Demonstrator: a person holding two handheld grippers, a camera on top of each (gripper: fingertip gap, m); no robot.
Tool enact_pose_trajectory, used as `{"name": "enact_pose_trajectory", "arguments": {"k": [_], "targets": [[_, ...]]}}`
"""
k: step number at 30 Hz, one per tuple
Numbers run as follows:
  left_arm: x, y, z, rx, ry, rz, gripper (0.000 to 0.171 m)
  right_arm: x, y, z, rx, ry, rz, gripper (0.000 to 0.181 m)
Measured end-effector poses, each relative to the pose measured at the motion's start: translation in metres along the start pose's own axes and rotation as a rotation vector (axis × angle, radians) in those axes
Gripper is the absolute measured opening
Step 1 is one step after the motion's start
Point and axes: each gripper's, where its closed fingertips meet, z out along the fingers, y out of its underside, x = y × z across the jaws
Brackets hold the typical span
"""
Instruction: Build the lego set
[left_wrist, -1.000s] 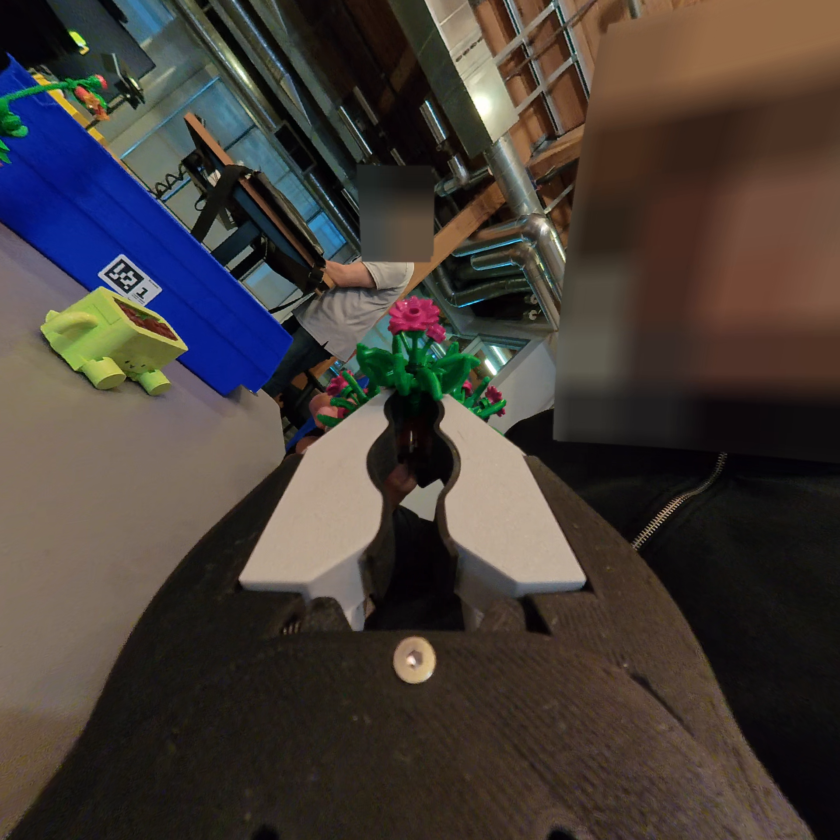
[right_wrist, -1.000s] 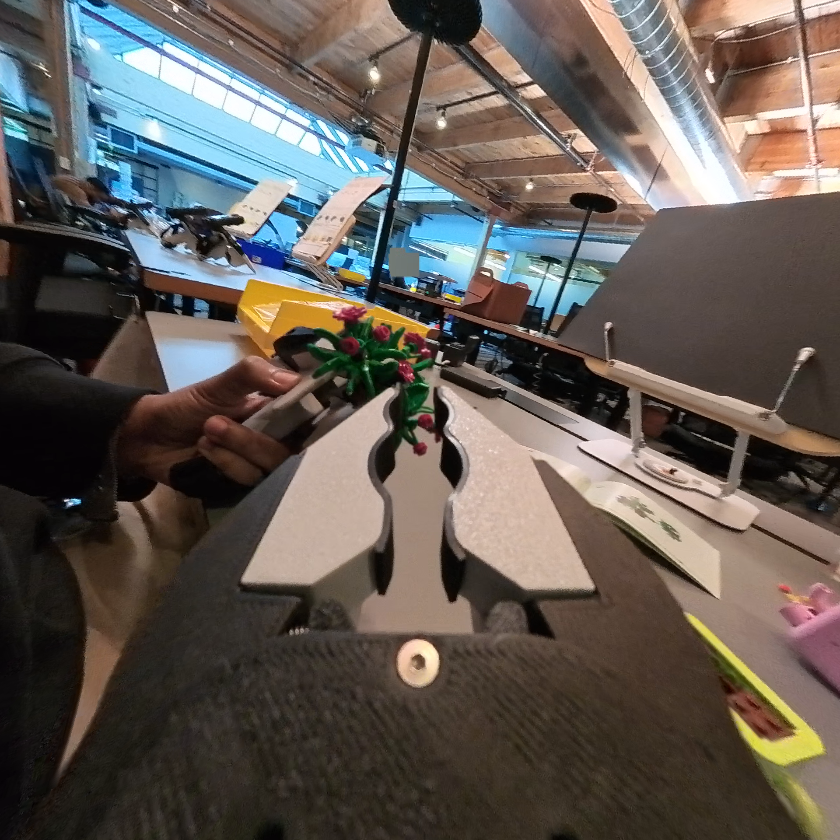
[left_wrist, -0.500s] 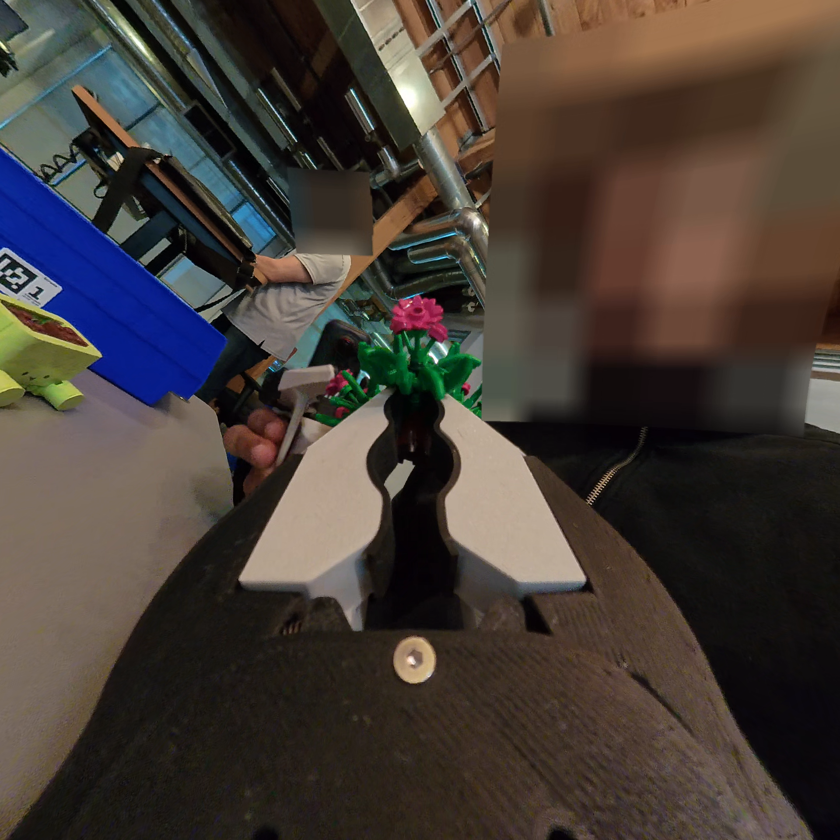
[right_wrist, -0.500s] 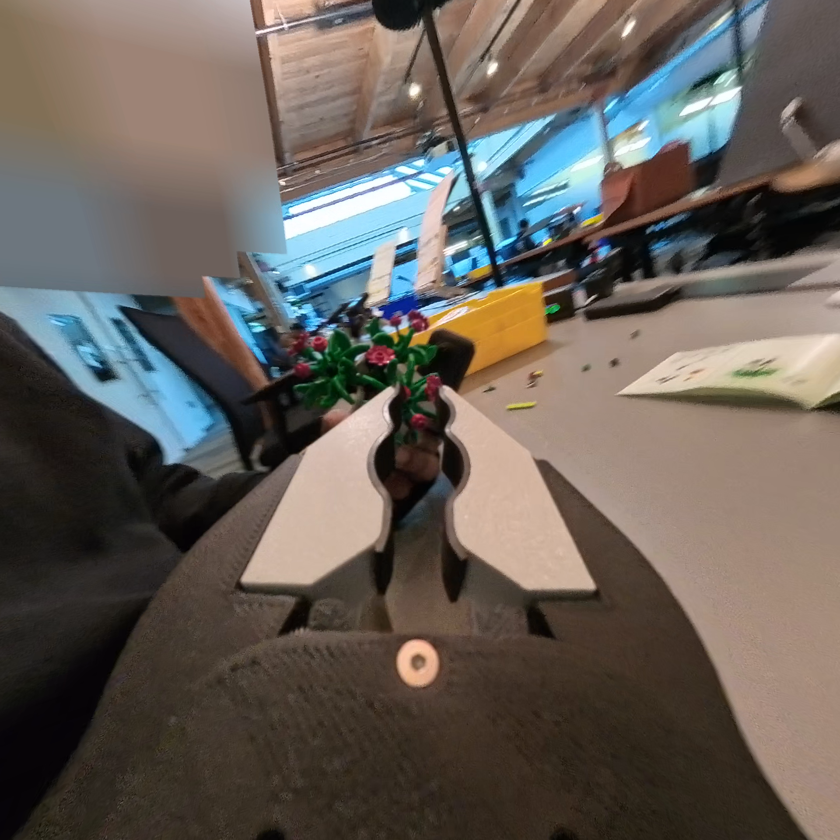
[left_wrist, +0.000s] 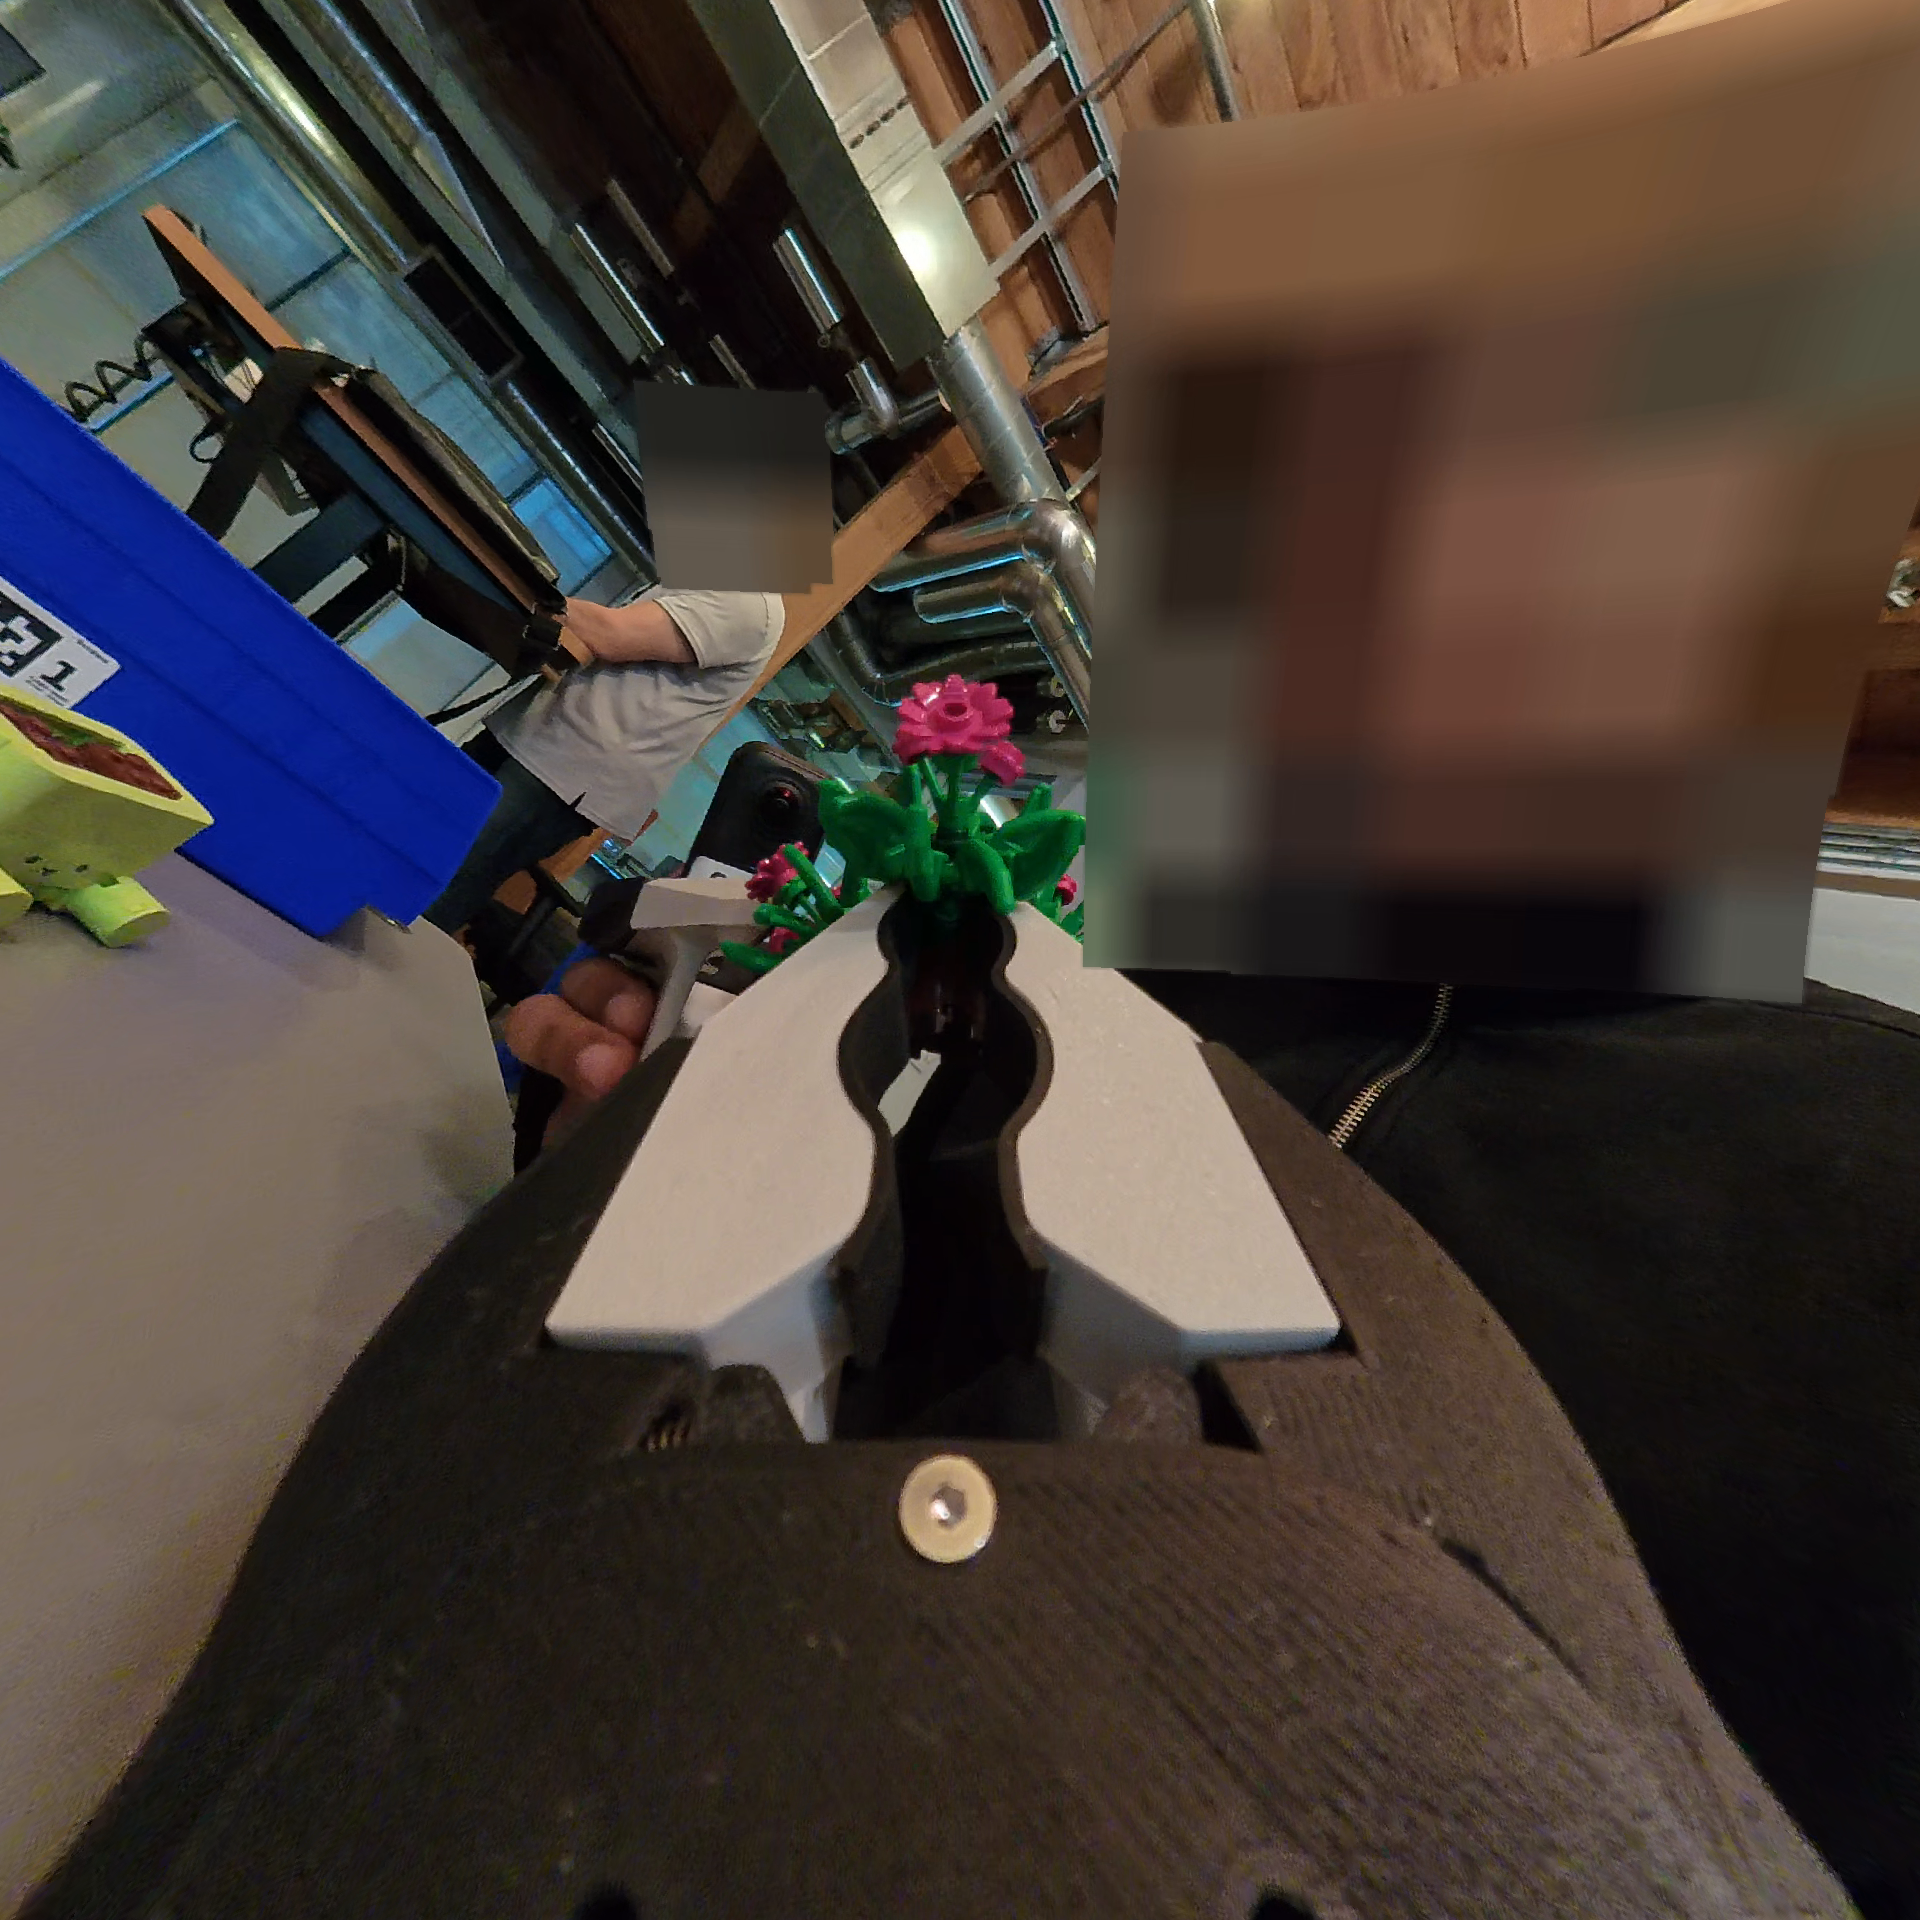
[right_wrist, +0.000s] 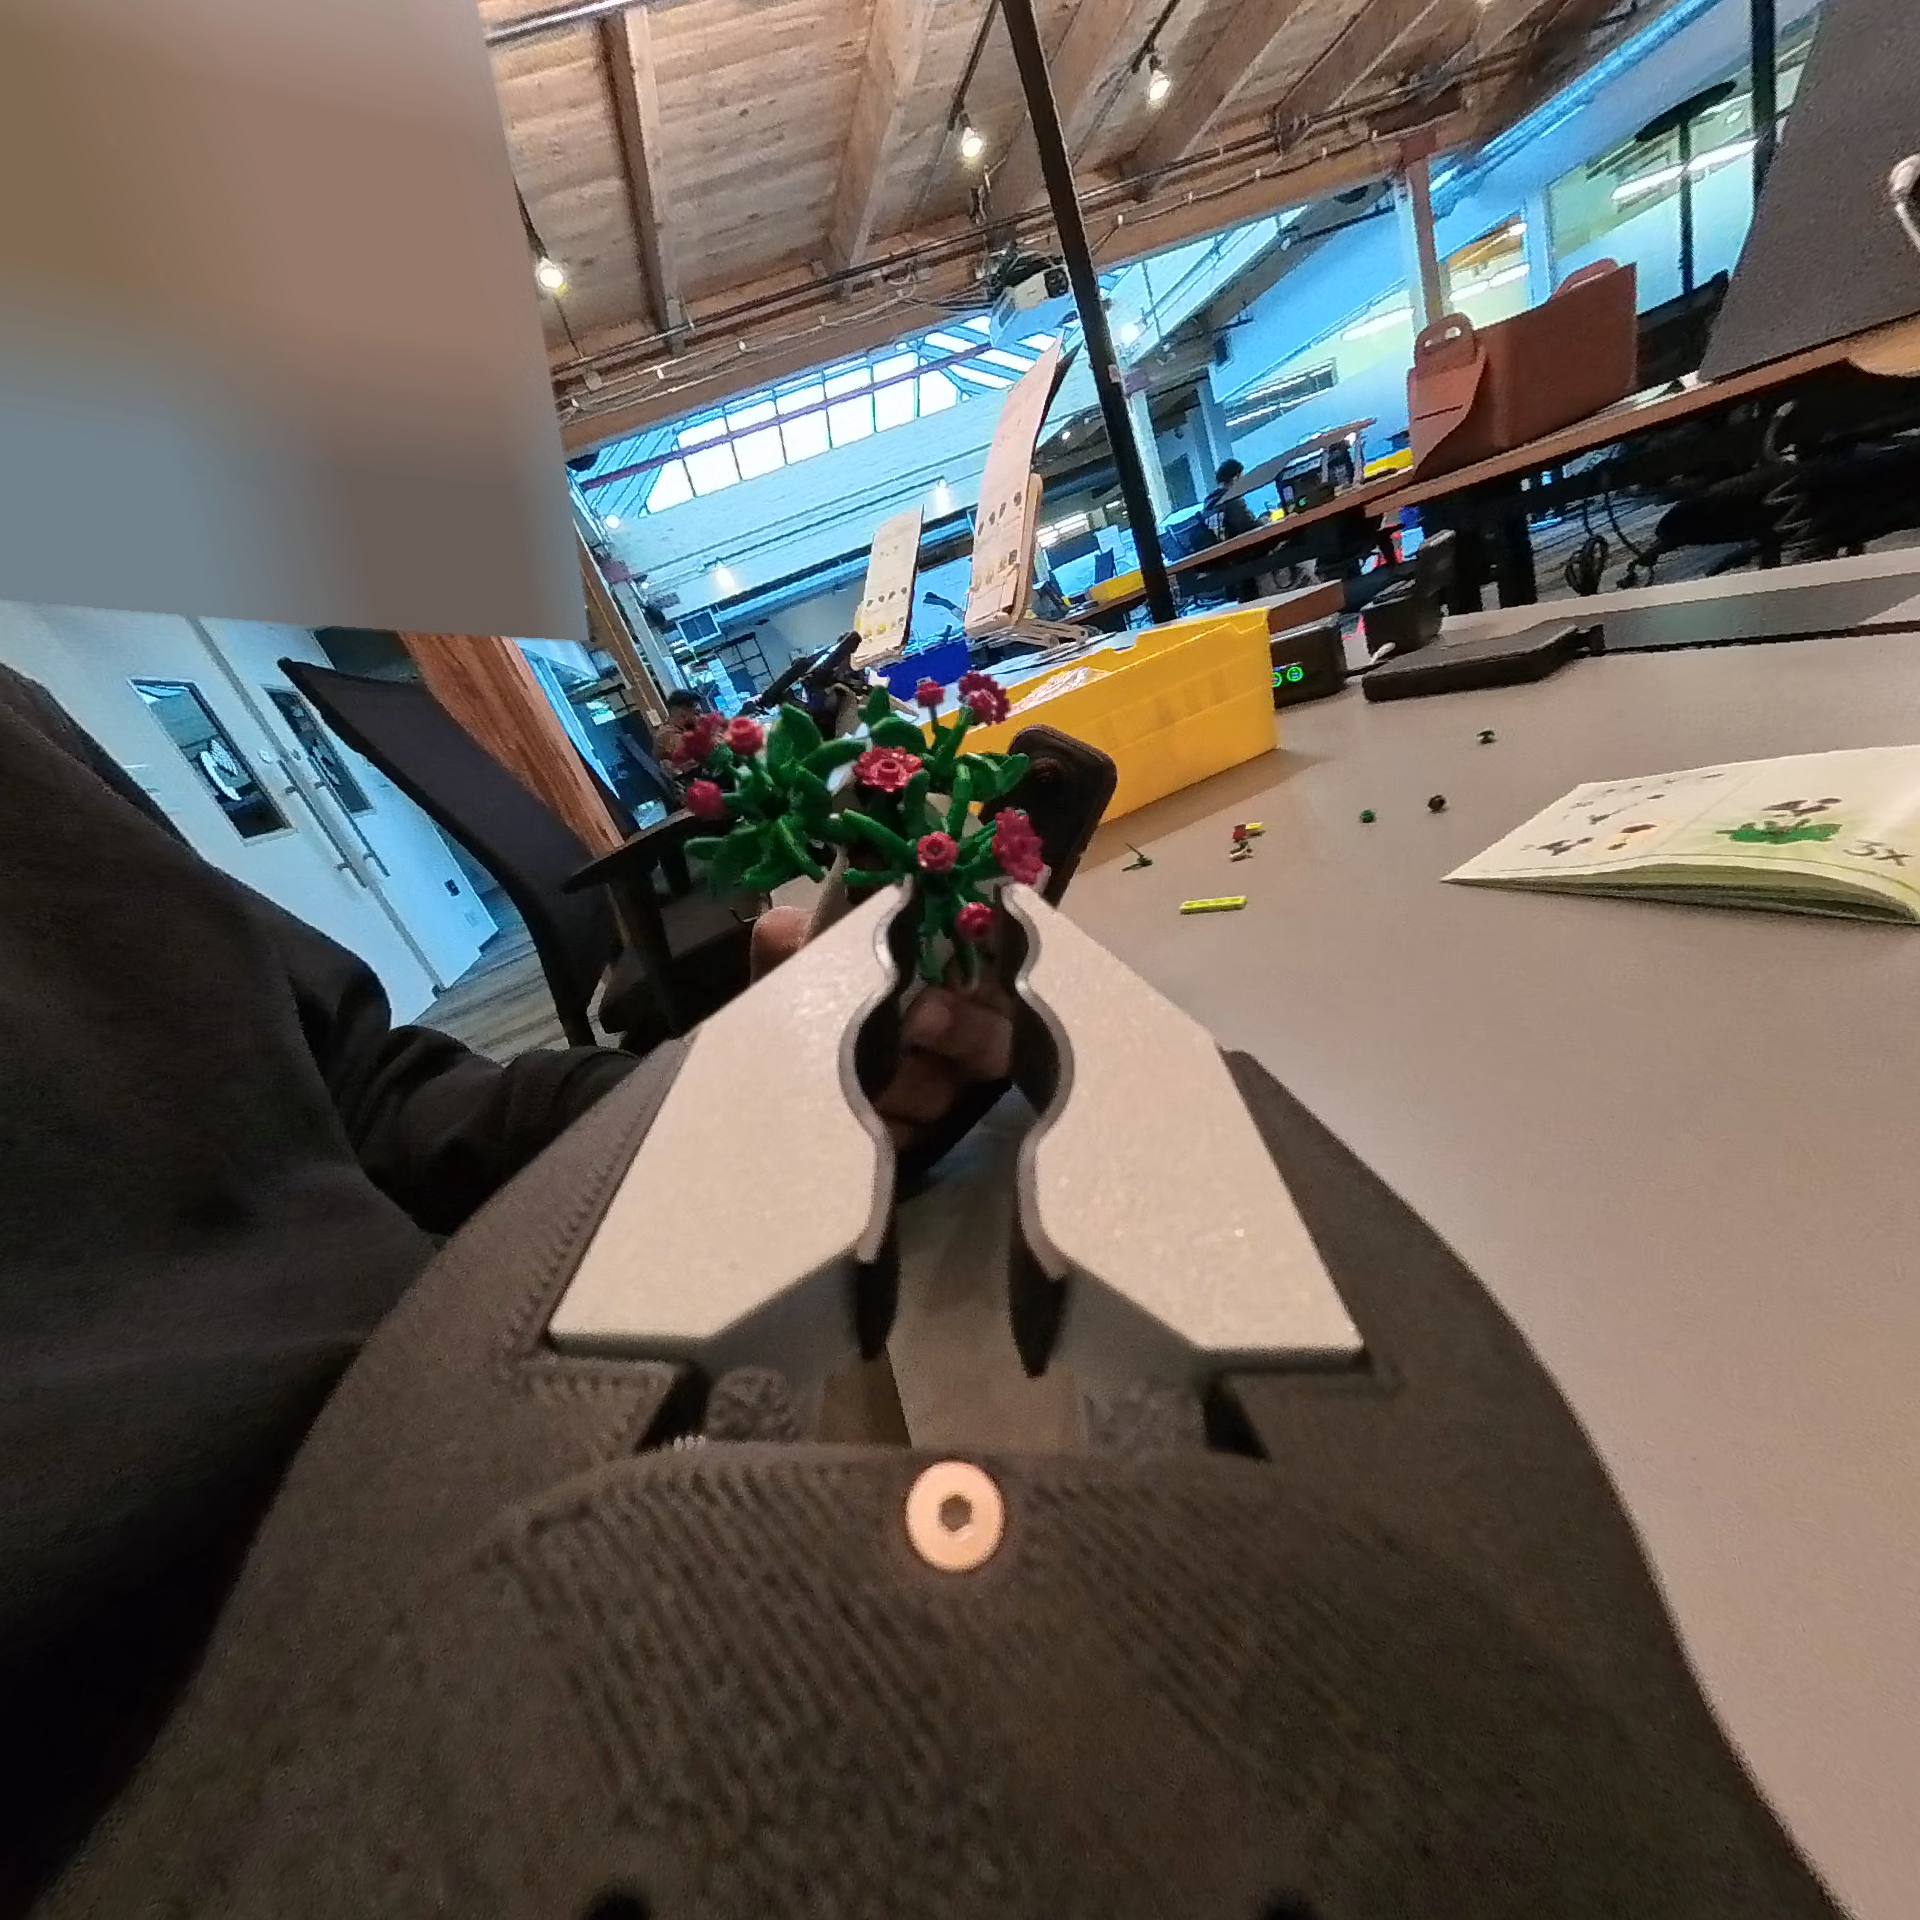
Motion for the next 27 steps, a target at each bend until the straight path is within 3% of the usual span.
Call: {"name": "enact_pose_trajectory", "arguments": {"k": [27], "targets": [[-0.002,-0.007,-0.003,0.056,0.003,-0.034,0.004,0.001,0.01,0.004,-0.083,0.047,-0.064,0.007]]}}
